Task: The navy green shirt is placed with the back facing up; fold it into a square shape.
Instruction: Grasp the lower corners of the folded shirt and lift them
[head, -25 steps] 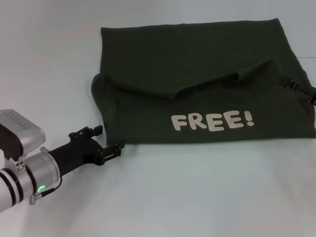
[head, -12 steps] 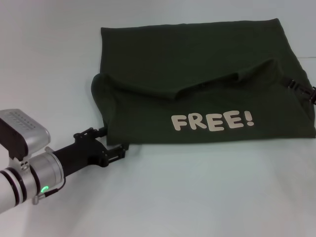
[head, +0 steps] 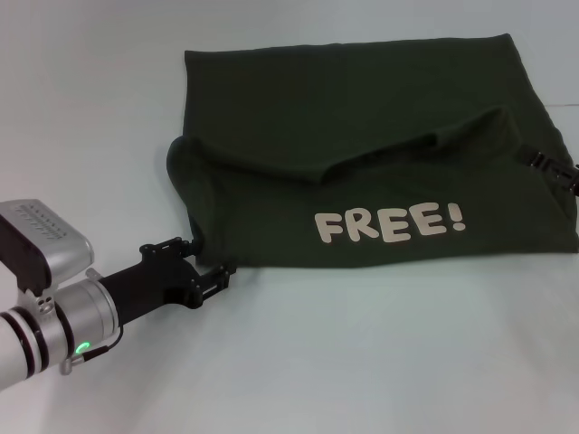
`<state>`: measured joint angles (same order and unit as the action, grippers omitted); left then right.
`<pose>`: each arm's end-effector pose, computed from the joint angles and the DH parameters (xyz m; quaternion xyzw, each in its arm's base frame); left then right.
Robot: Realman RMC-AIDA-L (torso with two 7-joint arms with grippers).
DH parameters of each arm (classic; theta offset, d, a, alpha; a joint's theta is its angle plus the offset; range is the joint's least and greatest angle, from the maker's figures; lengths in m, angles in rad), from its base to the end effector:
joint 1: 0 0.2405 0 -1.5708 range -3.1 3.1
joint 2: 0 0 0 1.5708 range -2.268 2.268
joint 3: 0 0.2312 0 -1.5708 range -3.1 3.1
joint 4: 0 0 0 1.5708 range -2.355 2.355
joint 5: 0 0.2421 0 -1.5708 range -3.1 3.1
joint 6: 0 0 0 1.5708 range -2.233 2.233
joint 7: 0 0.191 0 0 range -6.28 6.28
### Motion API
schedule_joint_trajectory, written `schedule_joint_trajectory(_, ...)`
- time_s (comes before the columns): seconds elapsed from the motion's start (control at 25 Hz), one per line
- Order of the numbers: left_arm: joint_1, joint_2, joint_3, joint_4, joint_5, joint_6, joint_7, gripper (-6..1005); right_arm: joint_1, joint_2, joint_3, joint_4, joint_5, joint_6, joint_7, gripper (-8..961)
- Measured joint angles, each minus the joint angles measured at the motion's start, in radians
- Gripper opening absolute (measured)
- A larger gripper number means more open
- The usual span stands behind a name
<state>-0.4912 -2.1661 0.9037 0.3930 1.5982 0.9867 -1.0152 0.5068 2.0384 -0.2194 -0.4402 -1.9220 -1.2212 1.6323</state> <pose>-0.2876 0.3806 -0.1076 -0.8947 -0.2595 -0.2005 0.3033 0.3448 0.3982 0.0318 -0.7025 0.5068 0.3722 0.3333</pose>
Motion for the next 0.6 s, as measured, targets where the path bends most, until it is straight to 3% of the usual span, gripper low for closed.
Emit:
schedule_joint_trajectory(0.4,-0.005,0.0,-0.006,0.003,0.0,-0.02,-0.002,301,-0.004,0.002,0.0,-0.002,0.0,-0.008,0.0,897)
schedule_joint_trajectory(0.6,-0.012,0.0,-0.002,0.003,0.0,-0.047,-0.005,186,-0.006,0.002,0.001,-0.003,0.0,-0.014,0.0,897)
